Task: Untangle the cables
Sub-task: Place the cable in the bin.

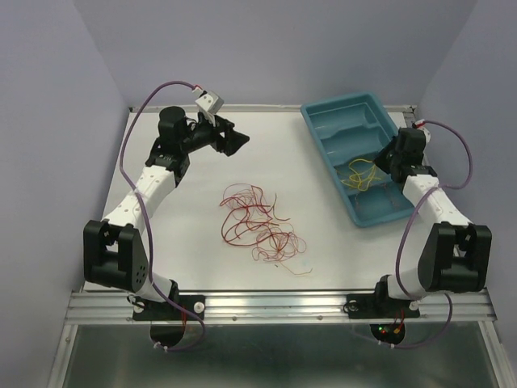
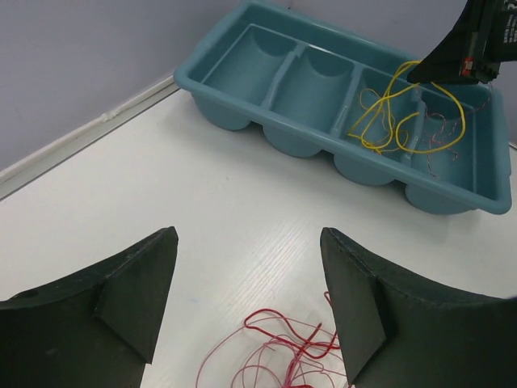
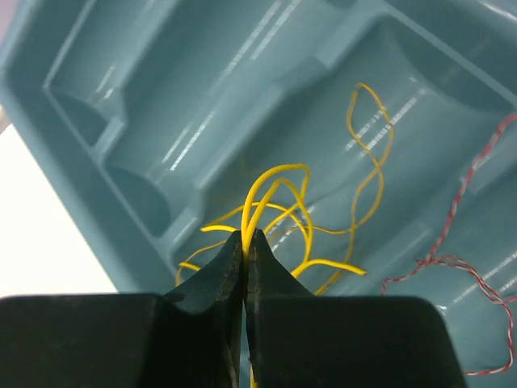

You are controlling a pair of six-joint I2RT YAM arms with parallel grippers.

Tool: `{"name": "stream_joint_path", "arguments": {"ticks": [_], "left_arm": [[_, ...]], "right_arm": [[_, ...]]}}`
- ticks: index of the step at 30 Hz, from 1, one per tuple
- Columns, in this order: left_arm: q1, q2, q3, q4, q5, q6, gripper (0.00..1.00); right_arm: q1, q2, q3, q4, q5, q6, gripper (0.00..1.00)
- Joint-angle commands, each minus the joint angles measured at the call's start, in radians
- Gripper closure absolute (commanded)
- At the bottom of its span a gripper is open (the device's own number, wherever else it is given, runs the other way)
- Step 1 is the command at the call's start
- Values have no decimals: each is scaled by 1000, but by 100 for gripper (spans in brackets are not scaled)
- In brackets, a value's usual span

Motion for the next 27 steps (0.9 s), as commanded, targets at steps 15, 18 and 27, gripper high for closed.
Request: {"name": "stream_joint_path", "arguments": {"ticks": [15,18,27], "left_arm": [[-15,-55,-24,50,21,32,17],[-15,-52,-24,49,20,34,18],[-23,-37,-24,50,16,40,18]], "right_arm": [[-57,221,88,-108,440,446,99],[-51,304,178,-220,471,506,100],[6,410,298,-367,626,668,99]]}}
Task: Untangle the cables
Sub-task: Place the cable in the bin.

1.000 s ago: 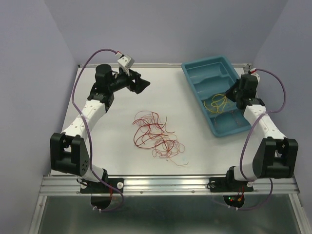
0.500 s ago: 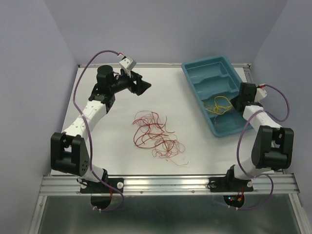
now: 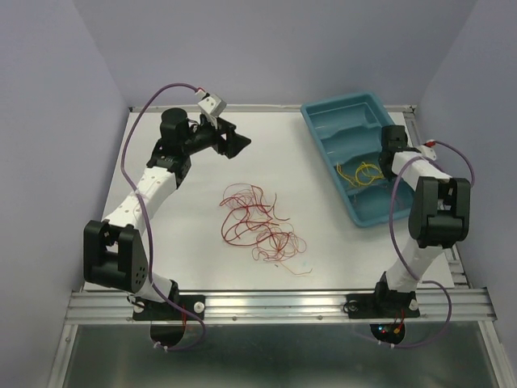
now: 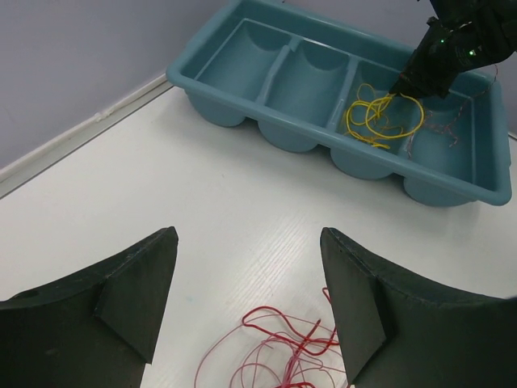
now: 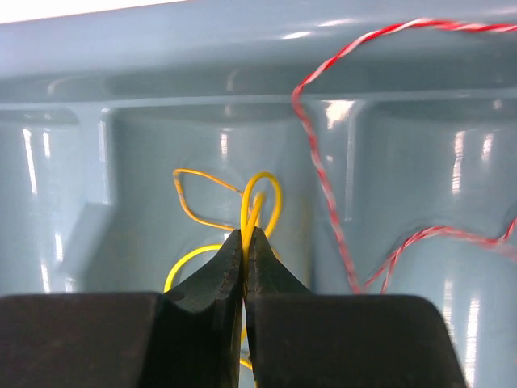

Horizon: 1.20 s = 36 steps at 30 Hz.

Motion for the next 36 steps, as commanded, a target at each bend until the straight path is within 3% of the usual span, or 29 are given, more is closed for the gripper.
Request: {"name": "stream_joint_path", "arguments": {"ticks": [1,8,10,11,13,17,21,26,28,31,32,33,36], "left_arm": [[-10,-30,-10,50,14,17,17],[-16,-19,-10,50,6,25,17],[-16,-15,-7,50,5,25,17],[-17,-13,-6,49,3,26,18],[-19,-10,-6,49,5,26,18],[-22,-9,-7,46,5,31,18],[-23,-9,-7,43,0,34,18],[-25,-13,-7,20,-12,75,17],[-26,-10,2,-37,-24,109,16],[-34,17,40,-178,-49,232,16],[-34,24,49,-207,-48,259,16],[-34,27,47,-230,-41,284,16],[-40,30,14,-279,-25,396,13]], "right_arm": [[16,54,116,-129,125,114,100],[51,63,232,-210,168,113,99],[62,40,252,-213,182,96,88],[69,37,269,-225,192,90,70],[71,30,283,-232,182,77,56],[76,4,292,-245,176,73,53],[82,-19,308,-262,177,57,38],[86,-82,308,-270,122,-7,36],[122,-113,312,-264,96,-117,36],[177,-182,212,-93,-106,-400,37],[186,-205,165,-30,-327,-465,36],[206,-235,103,98,-441,-526,36],[304,-300,-51,209,-643,-629,31]]}}
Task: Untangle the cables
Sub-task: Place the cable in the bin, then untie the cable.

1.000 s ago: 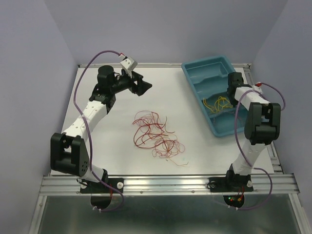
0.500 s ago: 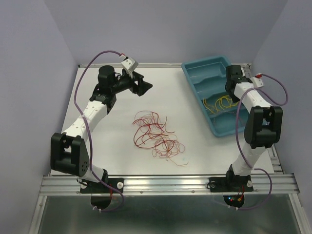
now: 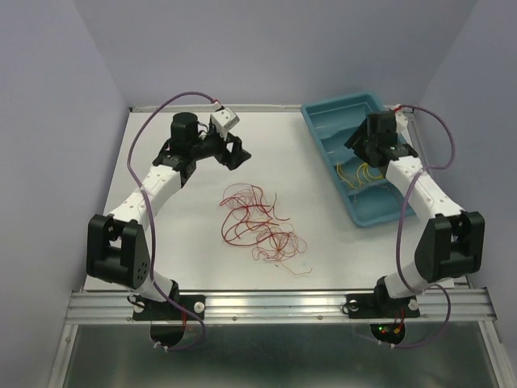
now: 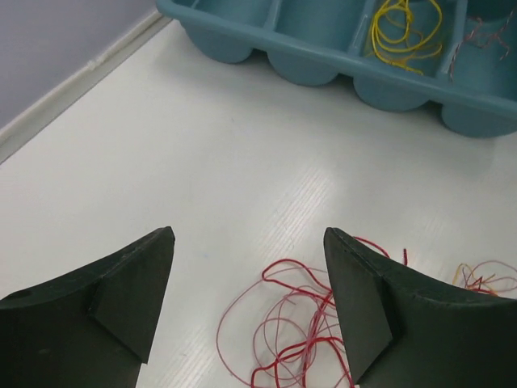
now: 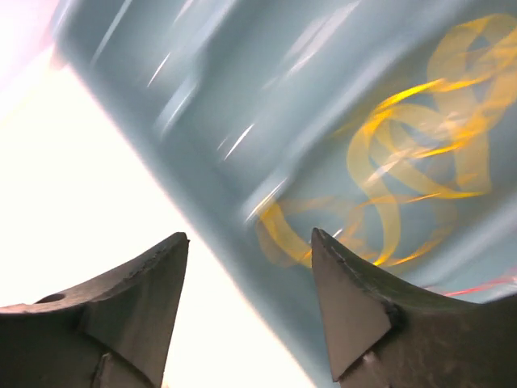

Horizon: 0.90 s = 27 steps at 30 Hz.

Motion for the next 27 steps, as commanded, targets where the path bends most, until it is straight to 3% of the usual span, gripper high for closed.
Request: {"name": "stream_joint_path", "arguments": {"ticks": [1,4,12,21,27], "left_arm": [[-15,0,-1,-123,19,184,10],[-30,-10,-24,-160,45,247,9],[-105,30,-61,-181,19,275,9],[-240,170,-52,-101,-50,109,10],[-297,245,-26,-103,-112,25,17]], "right_arm": [[127,-53,-128,214,-356,-265,31],[245,-43,-143,207,-385,-349,30],[362,7,-185,239,-489,-379,31],[365,-187,-274,250,-46,-259,33],[363,-299,-334,257,178,-176,33]]}}
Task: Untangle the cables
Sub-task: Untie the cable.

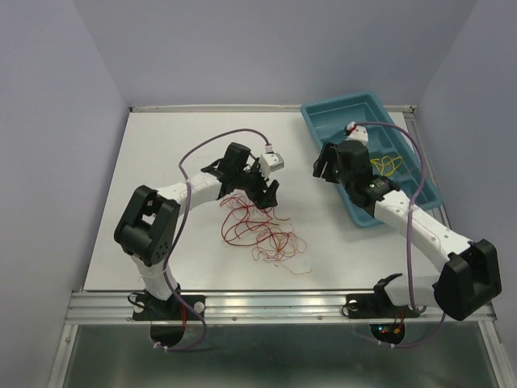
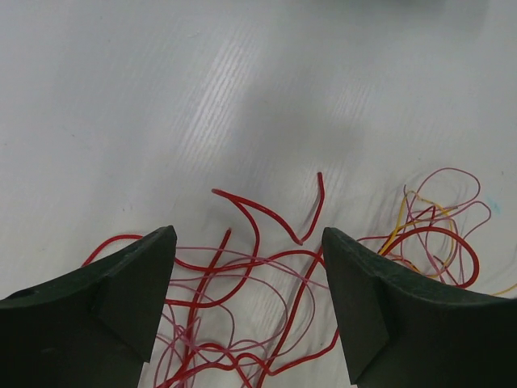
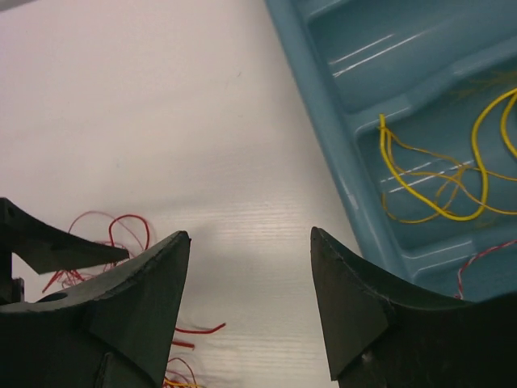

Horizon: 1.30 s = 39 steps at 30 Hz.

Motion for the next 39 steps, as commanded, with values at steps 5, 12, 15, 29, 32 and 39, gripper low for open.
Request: {"name": "stream_joint_path", "arguments": {"ticks": [5,12,15,29,32,39], "left_arm": [[-78,29,30,18,-84,-51,25],[-84,41,60,18,-19,0,100],[-66,-110,14,64,7,15,100],[-57,-483,440,-161,-317,130,100],[-38,-451,681,-166,-446,129,100],[76,-350,982,-75,-676,146,100]], "right_arm": [[3,-118,-66,60,231,69,33],[2,-118,-75,81,181,55,38],[2,-118,-107,150,57,3,39],[2,-112,-314,655,-534,-69,21],[21,-14,-296,712,-663,-46,16],[193,254,-158,671,-669,-121,16]]}}
